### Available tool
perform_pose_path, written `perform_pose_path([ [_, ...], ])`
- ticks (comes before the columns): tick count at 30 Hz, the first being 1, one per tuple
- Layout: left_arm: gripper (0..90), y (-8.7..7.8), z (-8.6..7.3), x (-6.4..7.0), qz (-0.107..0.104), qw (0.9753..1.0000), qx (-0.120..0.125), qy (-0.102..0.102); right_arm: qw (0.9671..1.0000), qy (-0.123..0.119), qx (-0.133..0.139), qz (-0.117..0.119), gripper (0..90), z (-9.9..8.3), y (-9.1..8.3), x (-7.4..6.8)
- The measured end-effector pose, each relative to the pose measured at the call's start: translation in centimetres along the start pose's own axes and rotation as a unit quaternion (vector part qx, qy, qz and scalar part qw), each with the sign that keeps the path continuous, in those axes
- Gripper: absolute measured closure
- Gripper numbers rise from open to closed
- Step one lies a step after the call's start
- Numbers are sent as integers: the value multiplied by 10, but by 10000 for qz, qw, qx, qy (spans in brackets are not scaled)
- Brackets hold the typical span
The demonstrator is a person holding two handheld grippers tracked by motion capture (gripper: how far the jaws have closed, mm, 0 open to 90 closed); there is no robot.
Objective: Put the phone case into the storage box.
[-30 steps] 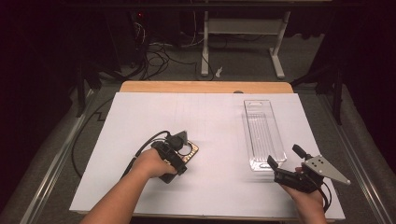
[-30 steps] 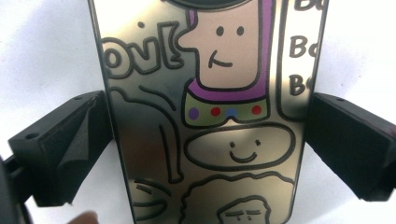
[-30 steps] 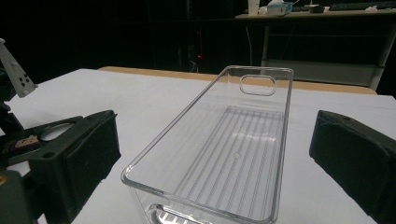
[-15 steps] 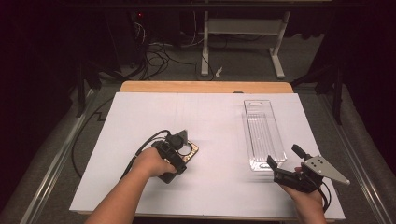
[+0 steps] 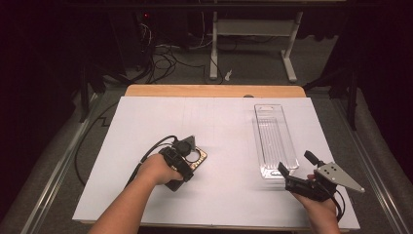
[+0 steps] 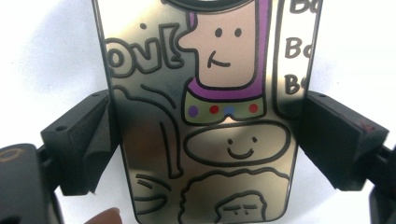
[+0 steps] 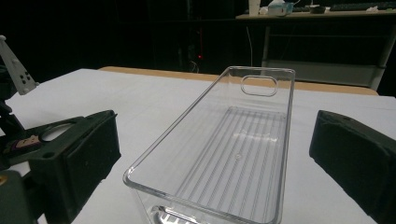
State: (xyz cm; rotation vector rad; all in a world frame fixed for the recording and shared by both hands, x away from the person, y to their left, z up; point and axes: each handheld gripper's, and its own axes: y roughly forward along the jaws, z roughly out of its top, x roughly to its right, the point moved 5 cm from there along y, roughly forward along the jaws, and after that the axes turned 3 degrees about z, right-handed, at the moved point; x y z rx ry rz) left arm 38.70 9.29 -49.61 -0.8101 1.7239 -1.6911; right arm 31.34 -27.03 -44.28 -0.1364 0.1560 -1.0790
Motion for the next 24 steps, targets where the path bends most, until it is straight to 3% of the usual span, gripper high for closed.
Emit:
perform_pose_path([
  [24,124,0,-1,0,-5,10000,76,41,10000,22,-8,-4,23,0,0,1],
])
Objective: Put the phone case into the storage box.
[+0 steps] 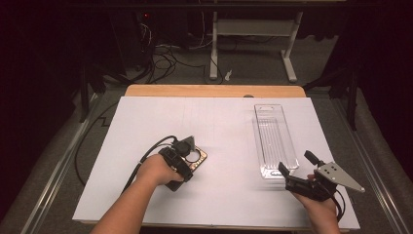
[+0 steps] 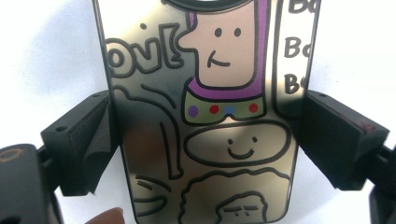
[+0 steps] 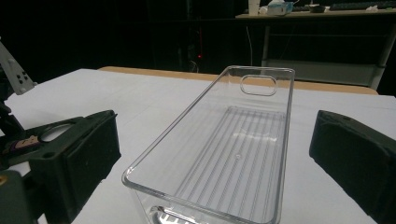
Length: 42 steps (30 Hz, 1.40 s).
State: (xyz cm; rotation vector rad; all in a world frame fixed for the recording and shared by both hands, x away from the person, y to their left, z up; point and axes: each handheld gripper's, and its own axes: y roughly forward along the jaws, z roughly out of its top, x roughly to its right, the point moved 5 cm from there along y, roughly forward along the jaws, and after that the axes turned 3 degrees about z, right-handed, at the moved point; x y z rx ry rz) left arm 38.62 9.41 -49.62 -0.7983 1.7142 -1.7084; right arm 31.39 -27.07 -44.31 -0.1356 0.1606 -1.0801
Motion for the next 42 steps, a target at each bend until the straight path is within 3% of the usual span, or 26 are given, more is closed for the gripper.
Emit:
perform_pose_path([
  [16,132,-3,-1,-2,-13,9997,118,205,10000,28,20,-56,25,0,-4,5],
  [32,132,-21,-9,-5,-226,9982,544,67,10000,9,26,-63,25,0,-5,5],
  [35,132,-23,-10,-5,-173,9980,609,18,10000,12,25,-67,25,0,-5,5],
  [42,132,-28,-14,-7,-302,9954,903,-73,10000,30,41,-64,25,0,-6,6],
])
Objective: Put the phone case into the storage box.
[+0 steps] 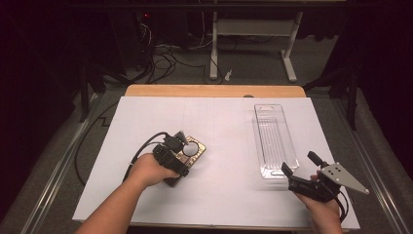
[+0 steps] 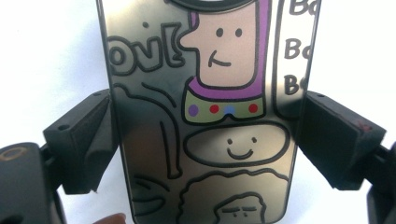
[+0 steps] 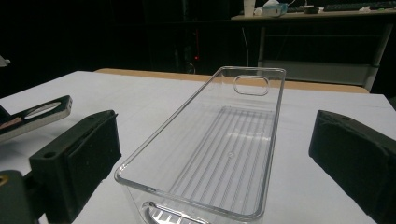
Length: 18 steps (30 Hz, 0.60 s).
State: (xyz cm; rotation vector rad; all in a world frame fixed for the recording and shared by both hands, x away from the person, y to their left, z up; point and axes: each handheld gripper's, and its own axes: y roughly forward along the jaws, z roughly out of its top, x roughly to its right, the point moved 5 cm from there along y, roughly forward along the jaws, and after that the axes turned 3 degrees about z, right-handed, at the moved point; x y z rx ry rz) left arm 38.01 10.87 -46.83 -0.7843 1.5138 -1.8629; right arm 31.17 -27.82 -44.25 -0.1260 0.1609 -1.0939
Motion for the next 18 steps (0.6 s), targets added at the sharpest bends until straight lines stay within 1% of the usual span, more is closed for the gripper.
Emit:
perform_pose_path([
  [2,132,-2,-1,0,-31,9999,123,-19,10000,16,-6,-3,25,0,0,0],
  [3,132,-3,-2,0,-39,9999,166,3,10000,14,-7,-1,25,0,0,0],
  [5,132,-5,-3,-1,24,9997,257,19,10000,8,0,0,25,0,0,0],
  [7,132,-5,-4,-1,-40,9994,344,-27,10000,-7,8,4,25,0,0,0],
  [10,132,-7,-5,-2,-46,9990,433,17,10000,-10,2,-1,25,0,1,0],
  [11,132,-8,-6,-2,-56,9988,483,-19,10000,-11,4,-2,25,0,1,0],
  [13,132,-9,-6,-3,-12,9985,555,35,10000,0,-5,-5,25,0,1,0],
  [18,132,-11,-8,-5,-21,9964,846,-12,10000,-7,-23,-9,26,-1,1,0],
])
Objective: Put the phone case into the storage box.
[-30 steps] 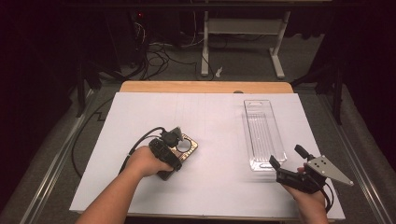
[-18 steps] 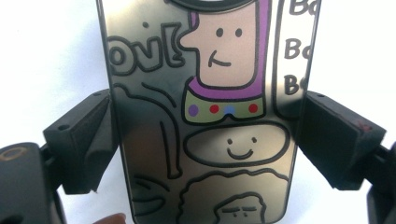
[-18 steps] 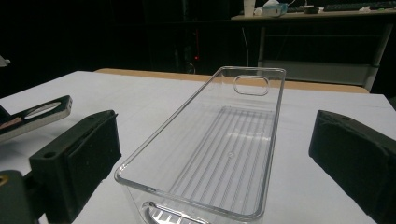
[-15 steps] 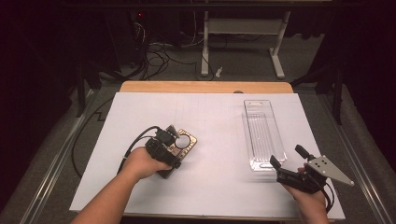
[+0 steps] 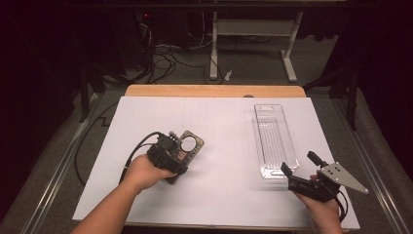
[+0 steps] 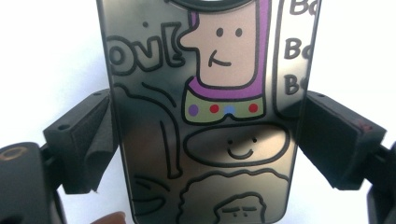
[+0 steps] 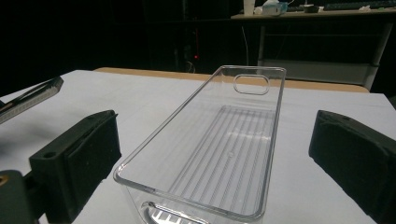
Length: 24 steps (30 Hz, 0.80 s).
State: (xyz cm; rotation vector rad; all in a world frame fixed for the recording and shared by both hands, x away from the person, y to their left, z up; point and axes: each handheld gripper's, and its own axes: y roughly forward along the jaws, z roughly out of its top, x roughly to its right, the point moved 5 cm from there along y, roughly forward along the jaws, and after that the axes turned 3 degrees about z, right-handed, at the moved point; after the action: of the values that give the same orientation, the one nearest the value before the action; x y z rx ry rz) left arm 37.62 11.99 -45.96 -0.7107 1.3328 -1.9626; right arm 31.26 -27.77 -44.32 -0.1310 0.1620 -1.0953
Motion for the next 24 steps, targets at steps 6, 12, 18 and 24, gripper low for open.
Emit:
perform_pose_path([
  [6,132,2,-7,-3,-15,9998,198,-53,10000,-6,19,9,26,1,-1,-1],
  [12,132,-4,-8,-9,30,9973,694,-232,10000,-29,6,-5,27,0,0,-1],
  [18,132,-3,-13,-10,-25,9933,1105,-332,10000,-33,-3,5,27,0,0,-1],
  [24,132,-4,-17,-9,-115,9873,1560,-289,10000,-19,1,-8,27,0,0,-1],
])
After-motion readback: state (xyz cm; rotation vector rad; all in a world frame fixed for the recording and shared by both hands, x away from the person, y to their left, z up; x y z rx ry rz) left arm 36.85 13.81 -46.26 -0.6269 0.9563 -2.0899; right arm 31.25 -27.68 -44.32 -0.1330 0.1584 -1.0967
